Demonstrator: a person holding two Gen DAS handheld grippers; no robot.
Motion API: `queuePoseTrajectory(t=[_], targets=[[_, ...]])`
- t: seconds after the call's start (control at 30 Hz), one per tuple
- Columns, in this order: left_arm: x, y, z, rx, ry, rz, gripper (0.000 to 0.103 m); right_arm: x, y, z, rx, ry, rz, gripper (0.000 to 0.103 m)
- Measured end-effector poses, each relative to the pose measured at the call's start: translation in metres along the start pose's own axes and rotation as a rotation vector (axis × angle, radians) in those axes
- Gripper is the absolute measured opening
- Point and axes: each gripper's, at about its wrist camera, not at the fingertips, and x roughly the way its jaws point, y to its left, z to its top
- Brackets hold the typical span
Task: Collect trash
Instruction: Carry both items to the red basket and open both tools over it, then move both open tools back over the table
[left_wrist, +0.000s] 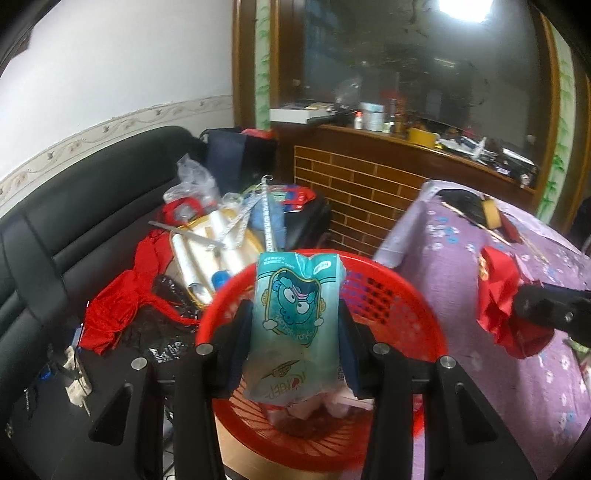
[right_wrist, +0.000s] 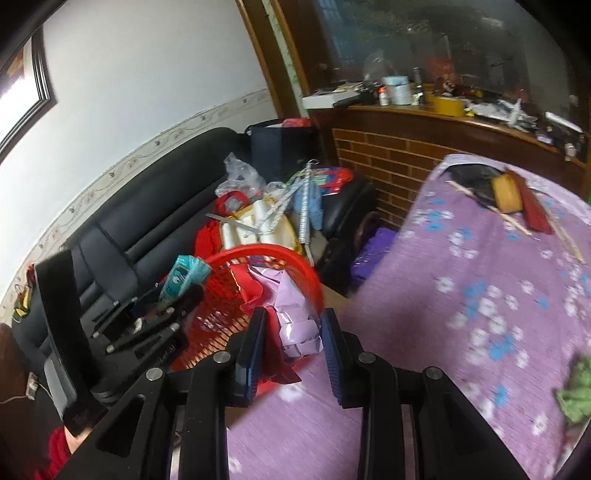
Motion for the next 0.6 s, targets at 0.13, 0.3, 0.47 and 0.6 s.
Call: queuePoseTrajectory(t=[0.13, 0.3, 0.47, 0.6], targets=[[0.008, 0.016, 0.004, -0.036, 0.005, 0.019, 0.067, 0.029, 0.009, 0.015, 0.019, 0.019, 0.047, 0.045], [0.002, 0.025, 0.004, -0.067, -0.008, 0.013, 0.073, 0.021, 0.002, 0.017, 0.023, -0.023, 0.009, 0.051], [-0.013, 0.008, 0.000, -0.059, -0.021, -0.018, 0.073, -0.013, -0.022, -0.004, 0.020, -0.048, -0.039, 0.051], [-0.031, -0.027, -0.005, -0.010, -0.032, -0.078, 0.073, -0.043, -0.050, -0.034, 0.053, -0.040, -0.063, 0.051]])
